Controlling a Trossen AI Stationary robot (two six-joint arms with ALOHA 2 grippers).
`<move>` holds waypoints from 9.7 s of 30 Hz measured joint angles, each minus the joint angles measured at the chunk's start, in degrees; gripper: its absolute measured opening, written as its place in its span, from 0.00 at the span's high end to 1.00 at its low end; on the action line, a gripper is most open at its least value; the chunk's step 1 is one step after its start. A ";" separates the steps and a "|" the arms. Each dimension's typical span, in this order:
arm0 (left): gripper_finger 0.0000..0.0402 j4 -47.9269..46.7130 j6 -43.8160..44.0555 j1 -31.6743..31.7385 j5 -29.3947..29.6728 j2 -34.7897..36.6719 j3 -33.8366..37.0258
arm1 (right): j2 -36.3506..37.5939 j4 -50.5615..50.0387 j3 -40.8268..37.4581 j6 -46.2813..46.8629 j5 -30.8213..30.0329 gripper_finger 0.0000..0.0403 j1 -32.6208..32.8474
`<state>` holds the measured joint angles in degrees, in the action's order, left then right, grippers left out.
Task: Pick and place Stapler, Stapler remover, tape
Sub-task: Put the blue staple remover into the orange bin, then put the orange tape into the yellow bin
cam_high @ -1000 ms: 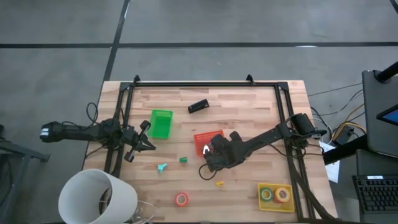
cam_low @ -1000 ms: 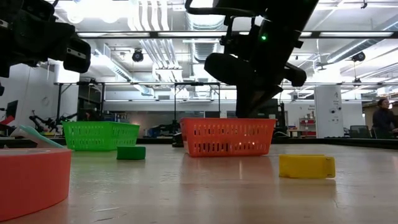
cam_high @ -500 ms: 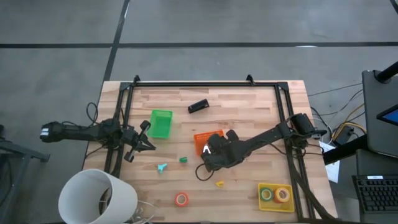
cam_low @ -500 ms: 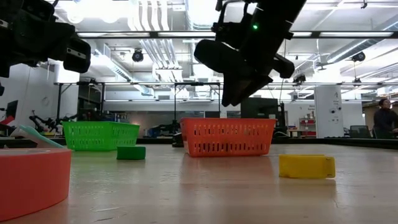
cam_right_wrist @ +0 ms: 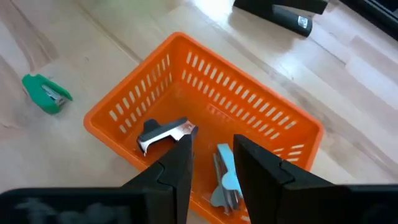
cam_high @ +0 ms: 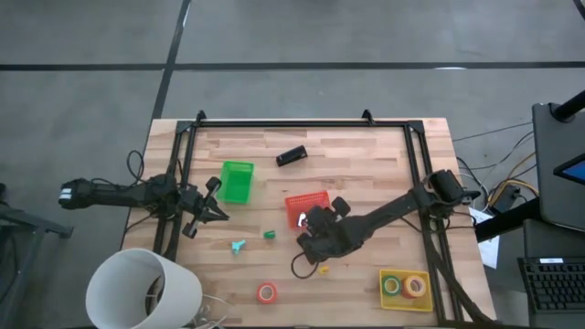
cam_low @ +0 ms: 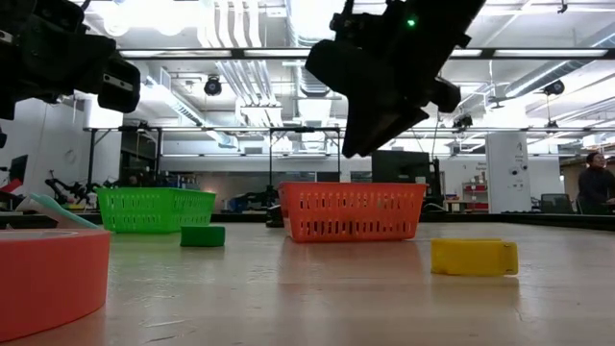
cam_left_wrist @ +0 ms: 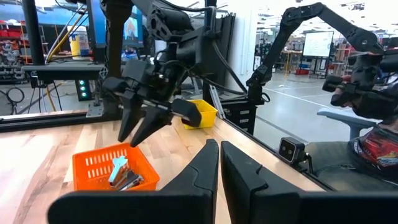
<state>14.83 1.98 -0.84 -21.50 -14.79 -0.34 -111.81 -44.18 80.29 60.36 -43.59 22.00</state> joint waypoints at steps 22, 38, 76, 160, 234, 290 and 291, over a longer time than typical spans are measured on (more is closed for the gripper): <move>0.94 -0.49 -0.01 0.00 0.00 0.00 0.00 | 8.15 -2.04 -1.16 -14.18 -0.05 0.97 5.77; 0.94 -0.55 0.00 0.00 0.00 0.00 0.00 | 9.48 -1.33 -1.18 -23.12 -1.96 0.98 8.85; 0.86 1.57 33.70 -6.18 21.49 -13.08 -6.26 | 45.85 50.43 -42.63 -51.18 28.47 0.98 -6.61; 0.95 -13.67 81.11 -27.56 26.01 -42.45 -14.38 | 47.91 53.44 -48.18 -44.44 28.48 0.98 -6.40; 0.99 18.68 29.53 -11.95 50.34 -82.72 -41.58 | 47.89 52.67 -48.50 -44.98 26.97 0.98 -6.40; 0.65 -14.41 32.98 -33.73 24.92 -77.87 -47.29 | 47.89 51.98 -49.00 -44.46 26.99 0.98 -6.40; 0.65 -14.38 33.05 -33.73 24.92 -78.94 -47.87 | 47.89 51.93 -49.00 -44.46 26.99 0.98 -6.40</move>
<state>0.45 35.03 -34.57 3.42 -93.72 -48.21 -63.92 7.75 31.29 15.90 -16.60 15.59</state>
